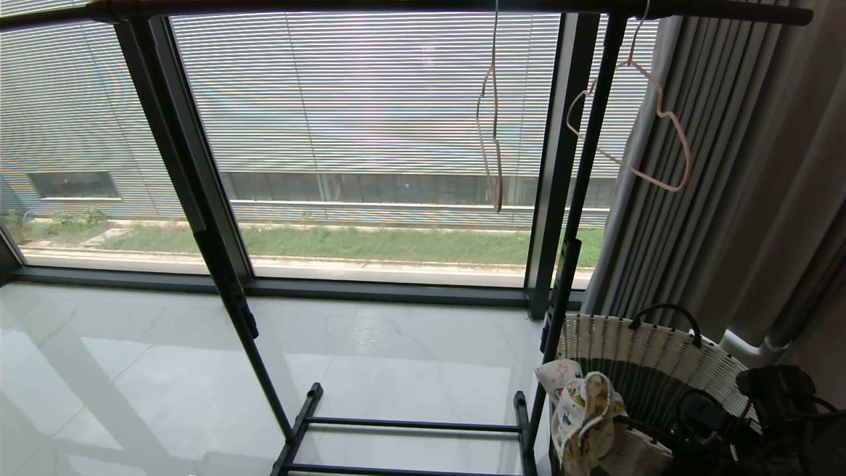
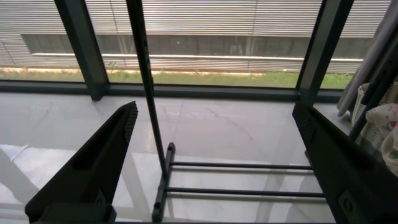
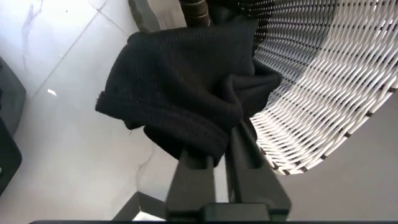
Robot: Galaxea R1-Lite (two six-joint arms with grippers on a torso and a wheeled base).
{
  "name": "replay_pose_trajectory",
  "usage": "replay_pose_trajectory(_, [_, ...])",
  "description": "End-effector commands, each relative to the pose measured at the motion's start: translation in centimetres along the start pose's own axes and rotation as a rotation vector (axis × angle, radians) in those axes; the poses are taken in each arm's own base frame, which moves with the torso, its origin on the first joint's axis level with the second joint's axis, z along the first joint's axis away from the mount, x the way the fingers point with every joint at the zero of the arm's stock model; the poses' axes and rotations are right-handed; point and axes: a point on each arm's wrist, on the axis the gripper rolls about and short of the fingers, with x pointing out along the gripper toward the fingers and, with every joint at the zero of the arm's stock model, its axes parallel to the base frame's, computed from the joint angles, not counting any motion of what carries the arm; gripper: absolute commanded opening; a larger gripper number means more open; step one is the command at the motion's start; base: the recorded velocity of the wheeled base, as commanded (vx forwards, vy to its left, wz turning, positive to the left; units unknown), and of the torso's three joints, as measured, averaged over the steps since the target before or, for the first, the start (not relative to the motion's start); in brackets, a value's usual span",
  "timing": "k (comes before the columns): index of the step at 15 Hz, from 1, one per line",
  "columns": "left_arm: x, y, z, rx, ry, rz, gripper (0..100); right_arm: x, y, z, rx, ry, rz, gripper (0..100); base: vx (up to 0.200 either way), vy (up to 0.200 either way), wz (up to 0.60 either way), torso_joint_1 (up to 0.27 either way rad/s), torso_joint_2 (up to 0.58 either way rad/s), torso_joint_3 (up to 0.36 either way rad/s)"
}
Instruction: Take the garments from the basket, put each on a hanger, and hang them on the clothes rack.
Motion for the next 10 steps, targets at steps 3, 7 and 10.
replay_pose_trajectory(3, [0.0,0.0,0.0,0.000,0.000,0.001,100,-1.5,-0.1,0.0,0.006,-0.052,-0.040,0,0.000,0.000,0.00,0.000,0.00,0.000])
replay_pose_trajectory(7, [0.0,0.0,0.0,0.000,0.000,-0.001,100,-7.6,-0.5,0.2,0.017,-0.229,-0.192,0,0.000,0.000,0.00,0.000,0.00,0.000])
replay_pose_trajectory(10, [0.0,0.0,0.0,0.007,0.003,-0.001,100,-14.7,-1.8,1.0,0.105,-0.324,-0.255,0,0.000,0.000,0.00,0.000,0.00,0.000])
